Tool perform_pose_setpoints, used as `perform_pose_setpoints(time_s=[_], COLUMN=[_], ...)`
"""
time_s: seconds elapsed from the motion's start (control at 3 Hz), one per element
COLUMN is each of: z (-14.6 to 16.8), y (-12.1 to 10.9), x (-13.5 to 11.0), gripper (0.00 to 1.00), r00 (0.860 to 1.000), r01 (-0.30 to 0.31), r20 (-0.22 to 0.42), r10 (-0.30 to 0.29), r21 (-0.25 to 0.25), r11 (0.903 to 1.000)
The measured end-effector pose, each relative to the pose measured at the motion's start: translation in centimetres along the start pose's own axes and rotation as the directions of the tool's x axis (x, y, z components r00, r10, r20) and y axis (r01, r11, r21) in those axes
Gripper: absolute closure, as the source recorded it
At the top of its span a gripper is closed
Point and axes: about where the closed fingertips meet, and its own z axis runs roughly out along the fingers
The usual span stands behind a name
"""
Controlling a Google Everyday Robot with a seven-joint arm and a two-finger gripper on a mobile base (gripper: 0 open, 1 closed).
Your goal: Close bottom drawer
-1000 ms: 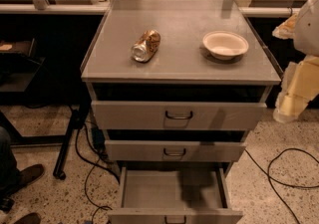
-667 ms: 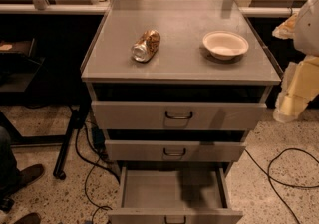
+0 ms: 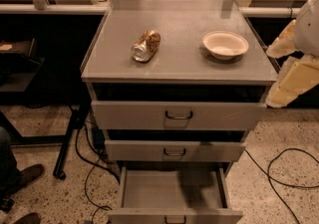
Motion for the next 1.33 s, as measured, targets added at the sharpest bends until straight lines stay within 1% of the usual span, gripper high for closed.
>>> perform_pose_setpoints(time_s=[0.67, 1.0, 1.33], z=[0.00, 0.00, 0.00], y=[0.00, 0.00, 0.00], x=[0.00, 0.00, 0.00], gripper=[0.80, 1.00, 1.00], r00=[1.000, 1.000, 1.000], r01=[0.000, 0.000, 0.000], r20=[0.000, 0.000, 0.000], r10=[0.000, 0.000, 0.000], r21=[0.000, 0.000, 0.000], r11=[1.0000, 1.0000, 1.0000])
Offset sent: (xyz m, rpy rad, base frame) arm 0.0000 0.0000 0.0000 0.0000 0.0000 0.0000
